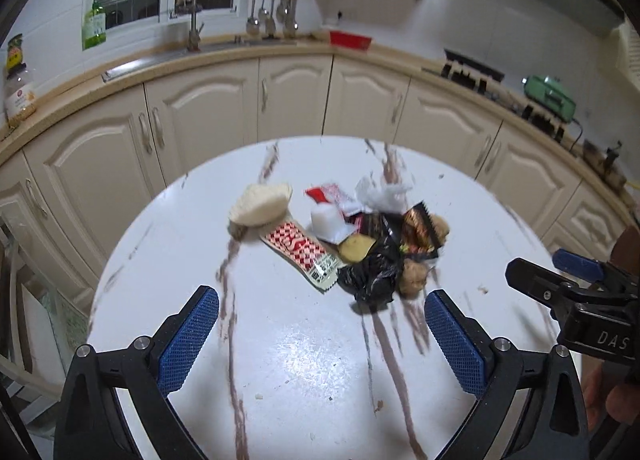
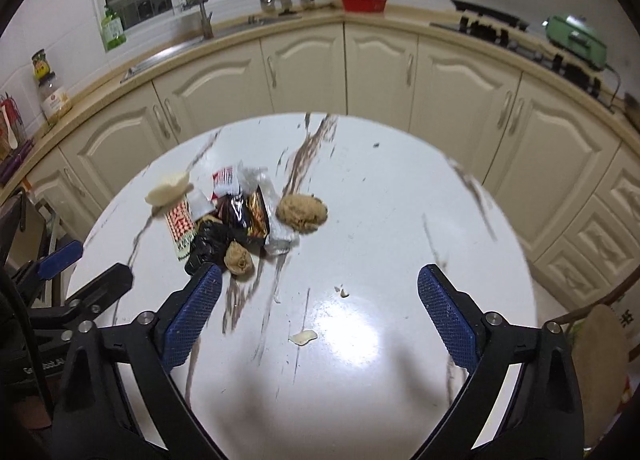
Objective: Collect trash
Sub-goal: 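Grasp the black bag with the left tool while the right tool grasps a bread piece, then carry the black bag and bread piece to the blue bin and open both tools, then bring both open tools back over the table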
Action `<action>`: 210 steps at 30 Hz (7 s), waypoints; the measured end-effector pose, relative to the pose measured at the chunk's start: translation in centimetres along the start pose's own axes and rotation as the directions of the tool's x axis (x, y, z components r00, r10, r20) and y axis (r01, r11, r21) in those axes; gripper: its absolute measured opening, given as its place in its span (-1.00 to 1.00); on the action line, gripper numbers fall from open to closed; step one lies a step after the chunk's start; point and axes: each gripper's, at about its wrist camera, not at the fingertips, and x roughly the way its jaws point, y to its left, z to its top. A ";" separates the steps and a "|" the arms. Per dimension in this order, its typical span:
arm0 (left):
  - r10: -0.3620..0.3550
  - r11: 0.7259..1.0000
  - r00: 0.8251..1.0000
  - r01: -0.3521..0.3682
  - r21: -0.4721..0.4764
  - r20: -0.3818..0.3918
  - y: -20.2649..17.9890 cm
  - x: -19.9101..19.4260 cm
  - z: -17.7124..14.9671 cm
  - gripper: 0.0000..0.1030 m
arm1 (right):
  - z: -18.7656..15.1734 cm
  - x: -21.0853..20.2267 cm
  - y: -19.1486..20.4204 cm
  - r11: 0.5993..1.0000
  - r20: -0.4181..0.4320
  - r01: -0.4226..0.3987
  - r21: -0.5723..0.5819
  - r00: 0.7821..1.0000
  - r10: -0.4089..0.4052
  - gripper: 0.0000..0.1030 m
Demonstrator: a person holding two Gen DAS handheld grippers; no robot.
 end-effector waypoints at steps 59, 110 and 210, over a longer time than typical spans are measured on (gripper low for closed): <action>-0.059 0.998 0.997 0.059 0.012 -0.049 -2.1 6.9 2.2 -0.31 | -0.6 4.0 -1.9 0.971 -0.055 -0.238 -0.004 0.970 0.237 -0.58; -0.419 0.773 0.866 0.498 0.393 -0.273 -38.1 8.1 -1.0 -0.31 | -14.1 -11.3 -34.5 0.860 0.106 0.043 0.509 0.988 -0.113 -0.58; 0.020 0.999 0.902 -0.001 -0.044 0.432 1.3 -22.8 -11.7 0.98 | 1.3 -19.4 8.7 0.998 0.456 0.010 -0.069 0.890 0.023 1.00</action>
